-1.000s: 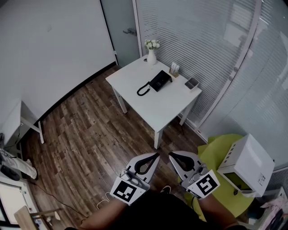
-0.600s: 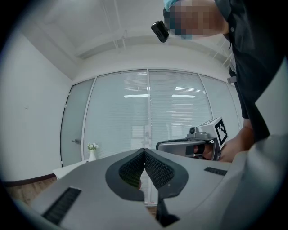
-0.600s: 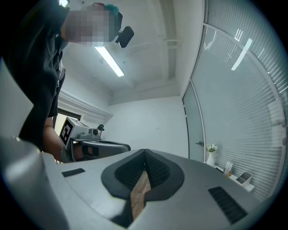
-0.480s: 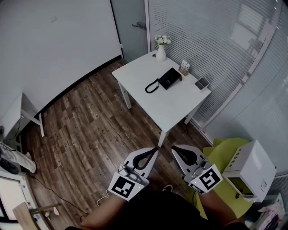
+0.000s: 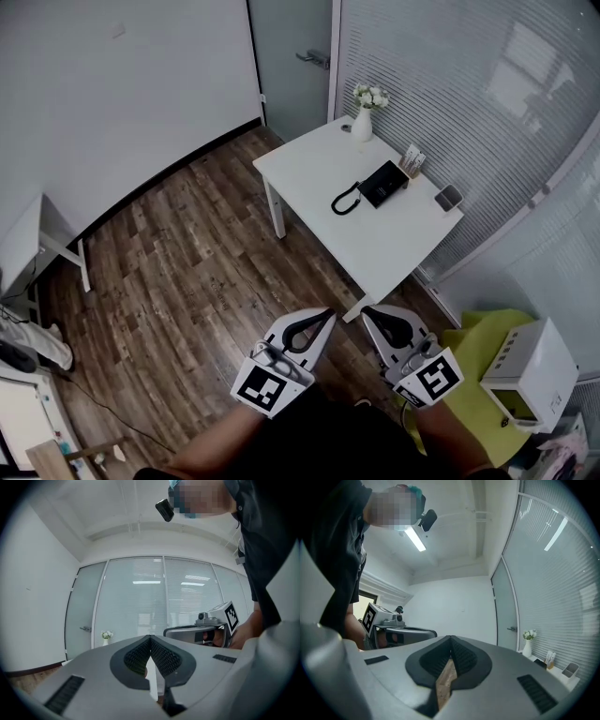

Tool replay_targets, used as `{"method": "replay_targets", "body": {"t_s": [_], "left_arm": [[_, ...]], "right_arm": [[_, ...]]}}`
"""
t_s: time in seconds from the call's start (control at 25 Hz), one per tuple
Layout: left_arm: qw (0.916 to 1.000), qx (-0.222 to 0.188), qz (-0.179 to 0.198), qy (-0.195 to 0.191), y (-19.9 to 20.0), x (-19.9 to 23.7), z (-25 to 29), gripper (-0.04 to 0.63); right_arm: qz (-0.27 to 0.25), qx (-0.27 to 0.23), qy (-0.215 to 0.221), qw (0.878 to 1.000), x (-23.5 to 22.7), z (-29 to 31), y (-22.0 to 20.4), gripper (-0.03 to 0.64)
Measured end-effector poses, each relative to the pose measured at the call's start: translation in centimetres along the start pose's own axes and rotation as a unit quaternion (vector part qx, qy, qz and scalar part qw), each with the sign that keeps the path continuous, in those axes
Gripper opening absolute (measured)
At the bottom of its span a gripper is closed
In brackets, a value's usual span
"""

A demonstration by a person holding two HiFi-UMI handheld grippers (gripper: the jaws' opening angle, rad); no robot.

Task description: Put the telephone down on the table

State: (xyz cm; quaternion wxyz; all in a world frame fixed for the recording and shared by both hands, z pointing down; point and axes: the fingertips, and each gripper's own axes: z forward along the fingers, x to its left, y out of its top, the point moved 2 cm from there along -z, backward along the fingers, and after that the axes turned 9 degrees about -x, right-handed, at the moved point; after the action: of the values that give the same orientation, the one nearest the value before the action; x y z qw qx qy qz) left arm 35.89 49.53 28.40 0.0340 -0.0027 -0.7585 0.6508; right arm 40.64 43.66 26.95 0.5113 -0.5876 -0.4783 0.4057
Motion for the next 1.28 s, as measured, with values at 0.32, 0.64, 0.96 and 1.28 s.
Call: {"method": "replay_targets", "body": {"t_s": [0.32, 0.64, 0.96, 1.28], "left_arm": [[0.9999, -0.004, -0.009, -0.001, 0.0, 6.6, -2.0, 0.0], [0.9997, -0.003, -0.015, 0.018, 0.0, 11.4, -1.9, 0.002], [0.9997, 0.005, 0.002, 0.024, -0.5, 16.0, 1.8, 0.001], [0.9995, 0.018, 0.008, 0.026, -1.2, 21.1, 8.5, 0.002]], "right_arm": [[-0.001, 0.01, -0.004, 1.0, 1.0, 6.5, -1.7, 0.02], [-0.003, 0.009, -0.001, 1.0, -0.6, 10.7, -2.2, 0.02], [-0.001, -0.001, 0.005, 1.0, -5.5, 14.3, -3.4, 0.02], [0.009, -0.008, 0.002, 1.0, -13.1, 18.0, -4.5, 0.02]]}}
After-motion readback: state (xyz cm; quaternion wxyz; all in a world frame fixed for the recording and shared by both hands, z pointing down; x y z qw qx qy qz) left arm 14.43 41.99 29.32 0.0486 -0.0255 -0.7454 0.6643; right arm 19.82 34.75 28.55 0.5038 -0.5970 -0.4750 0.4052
